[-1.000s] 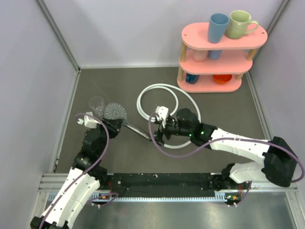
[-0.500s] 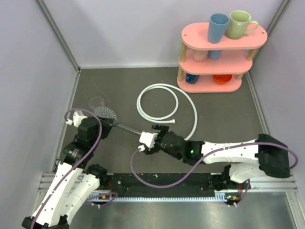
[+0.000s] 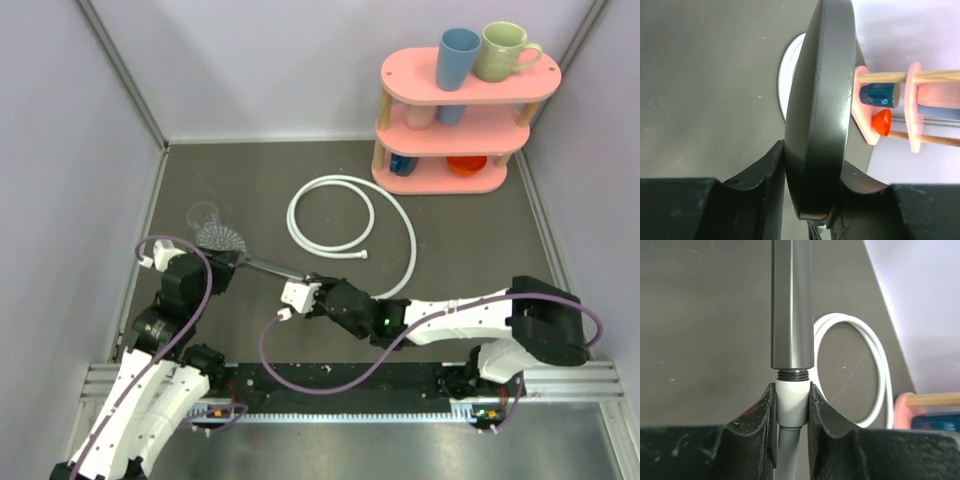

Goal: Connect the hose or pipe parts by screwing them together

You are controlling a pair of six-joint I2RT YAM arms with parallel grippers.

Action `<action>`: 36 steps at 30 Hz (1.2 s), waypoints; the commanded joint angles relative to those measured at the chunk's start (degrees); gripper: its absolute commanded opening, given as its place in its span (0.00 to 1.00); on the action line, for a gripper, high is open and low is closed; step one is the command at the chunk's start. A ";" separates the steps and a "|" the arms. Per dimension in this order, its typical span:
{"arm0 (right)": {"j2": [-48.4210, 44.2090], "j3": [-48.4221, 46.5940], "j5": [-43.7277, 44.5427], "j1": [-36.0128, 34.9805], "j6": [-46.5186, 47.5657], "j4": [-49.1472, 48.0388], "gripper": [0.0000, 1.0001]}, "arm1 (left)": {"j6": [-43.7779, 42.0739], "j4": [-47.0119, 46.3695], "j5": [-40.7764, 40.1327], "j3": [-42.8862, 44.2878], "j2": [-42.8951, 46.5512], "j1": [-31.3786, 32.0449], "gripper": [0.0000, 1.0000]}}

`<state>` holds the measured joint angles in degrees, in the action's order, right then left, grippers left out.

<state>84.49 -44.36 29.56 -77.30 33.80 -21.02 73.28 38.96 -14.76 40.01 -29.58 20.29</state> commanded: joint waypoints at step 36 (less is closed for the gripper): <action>-20.49 3.31 -35.75 19.84 -23.13 8.35 0.92 | -2.01 -9.64 0.97 -7.25 3.94 0.27 0.00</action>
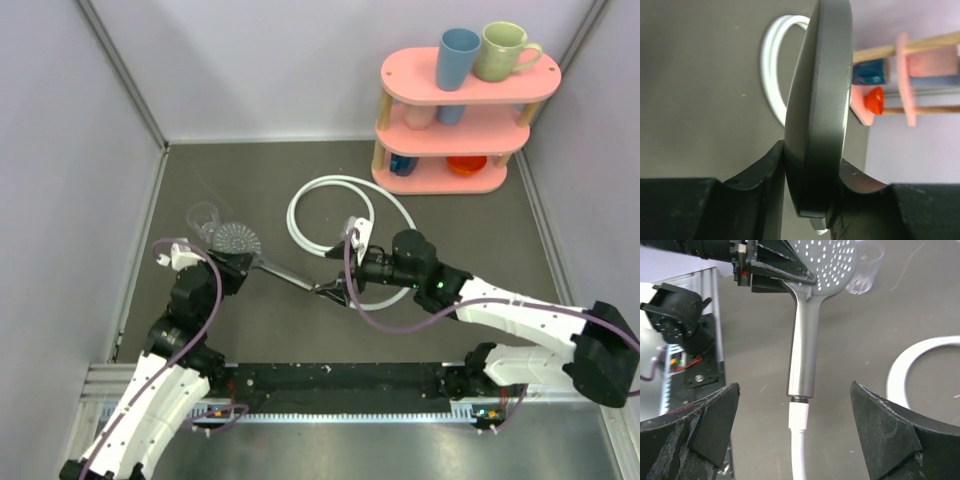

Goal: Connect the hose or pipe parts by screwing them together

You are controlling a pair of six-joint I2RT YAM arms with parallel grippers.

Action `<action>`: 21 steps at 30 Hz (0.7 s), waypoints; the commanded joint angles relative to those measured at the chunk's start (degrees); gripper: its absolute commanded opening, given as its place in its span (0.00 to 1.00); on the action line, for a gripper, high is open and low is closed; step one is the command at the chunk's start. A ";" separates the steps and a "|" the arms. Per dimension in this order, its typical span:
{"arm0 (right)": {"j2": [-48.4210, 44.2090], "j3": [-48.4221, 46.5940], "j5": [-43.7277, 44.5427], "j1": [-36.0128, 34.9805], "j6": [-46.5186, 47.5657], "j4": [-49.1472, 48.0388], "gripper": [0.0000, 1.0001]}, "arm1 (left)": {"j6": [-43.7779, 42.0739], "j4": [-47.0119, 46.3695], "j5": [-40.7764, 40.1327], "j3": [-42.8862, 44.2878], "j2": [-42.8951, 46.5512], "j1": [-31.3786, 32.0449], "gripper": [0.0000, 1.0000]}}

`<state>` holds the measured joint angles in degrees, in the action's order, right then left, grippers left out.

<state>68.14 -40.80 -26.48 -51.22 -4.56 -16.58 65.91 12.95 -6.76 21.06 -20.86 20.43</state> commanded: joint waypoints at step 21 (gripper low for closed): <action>11.75 -3.76 59.17 -31.30 46.04 -6.10 0.78 | 13.37 46.11 -7.13 37.48 -21.50 0.14 0.00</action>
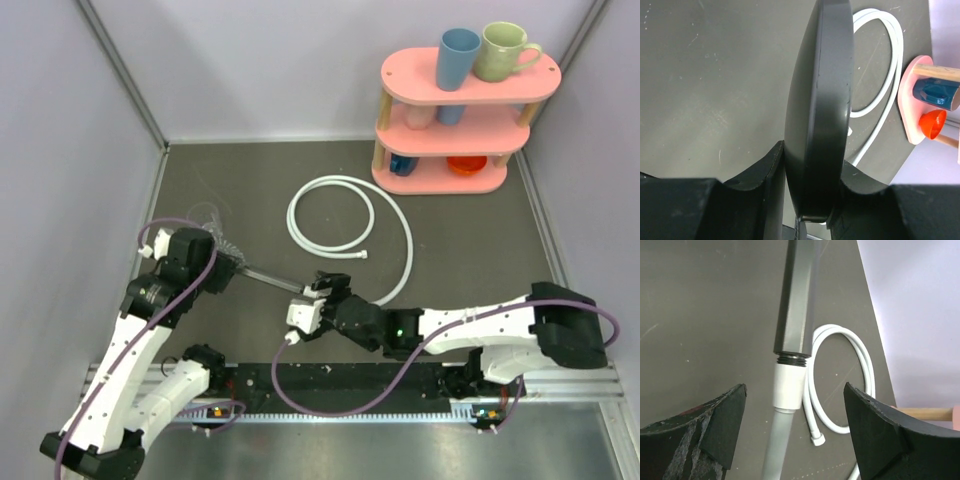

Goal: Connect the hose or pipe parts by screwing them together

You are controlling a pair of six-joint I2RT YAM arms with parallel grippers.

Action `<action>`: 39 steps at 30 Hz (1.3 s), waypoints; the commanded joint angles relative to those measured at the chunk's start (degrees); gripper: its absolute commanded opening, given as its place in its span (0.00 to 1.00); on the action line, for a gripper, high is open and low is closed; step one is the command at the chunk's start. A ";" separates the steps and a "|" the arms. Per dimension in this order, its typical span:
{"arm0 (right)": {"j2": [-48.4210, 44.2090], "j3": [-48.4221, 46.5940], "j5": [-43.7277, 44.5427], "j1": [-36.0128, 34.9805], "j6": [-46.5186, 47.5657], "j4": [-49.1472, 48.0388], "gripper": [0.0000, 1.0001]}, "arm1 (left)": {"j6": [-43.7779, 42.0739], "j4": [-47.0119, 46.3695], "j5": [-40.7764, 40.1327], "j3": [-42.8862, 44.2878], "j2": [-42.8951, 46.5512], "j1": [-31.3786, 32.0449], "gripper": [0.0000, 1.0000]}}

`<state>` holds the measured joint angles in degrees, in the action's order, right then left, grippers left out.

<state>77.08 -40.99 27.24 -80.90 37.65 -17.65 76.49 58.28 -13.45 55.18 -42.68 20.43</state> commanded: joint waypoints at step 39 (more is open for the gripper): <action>11.42 0.65 -87.07 38.36 -64.51 -44.98 0.00 | -17.77 -96.69 33.14 -50.17 15.17 0.32 0.00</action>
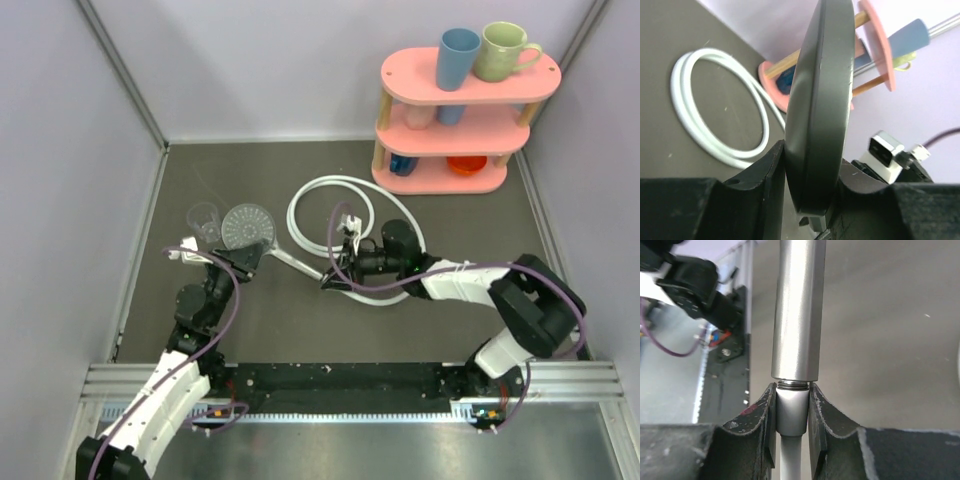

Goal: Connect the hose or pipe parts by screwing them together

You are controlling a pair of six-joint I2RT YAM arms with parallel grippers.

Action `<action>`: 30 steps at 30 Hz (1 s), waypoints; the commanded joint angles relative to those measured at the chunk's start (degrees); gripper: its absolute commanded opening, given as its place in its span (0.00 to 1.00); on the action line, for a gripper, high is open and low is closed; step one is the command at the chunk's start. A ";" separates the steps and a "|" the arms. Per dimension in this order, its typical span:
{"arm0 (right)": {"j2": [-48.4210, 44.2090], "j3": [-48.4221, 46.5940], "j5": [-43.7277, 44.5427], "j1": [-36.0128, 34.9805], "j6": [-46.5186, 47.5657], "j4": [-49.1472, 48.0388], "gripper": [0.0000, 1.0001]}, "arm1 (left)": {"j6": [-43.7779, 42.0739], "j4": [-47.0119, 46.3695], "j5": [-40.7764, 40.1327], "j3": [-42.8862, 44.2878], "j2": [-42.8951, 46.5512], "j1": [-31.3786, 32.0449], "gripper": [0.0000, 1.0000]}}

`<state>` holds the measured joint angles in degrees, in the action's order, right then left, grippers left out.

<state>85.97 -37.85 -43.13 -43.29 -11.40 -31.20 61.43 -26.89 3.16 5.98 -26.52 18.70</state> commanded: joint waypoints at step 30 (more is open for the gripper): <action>-17.87 -0.74 67.29 -30.97 37.92 15.82 0.93 | 13.10 68.11 -13.18 41.74 -13.99 2.04 0.00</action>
<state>66.92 -37.23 6.31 -69.10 15.73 -15.05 68.93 34.76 -8.36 41.56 -39.83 20.69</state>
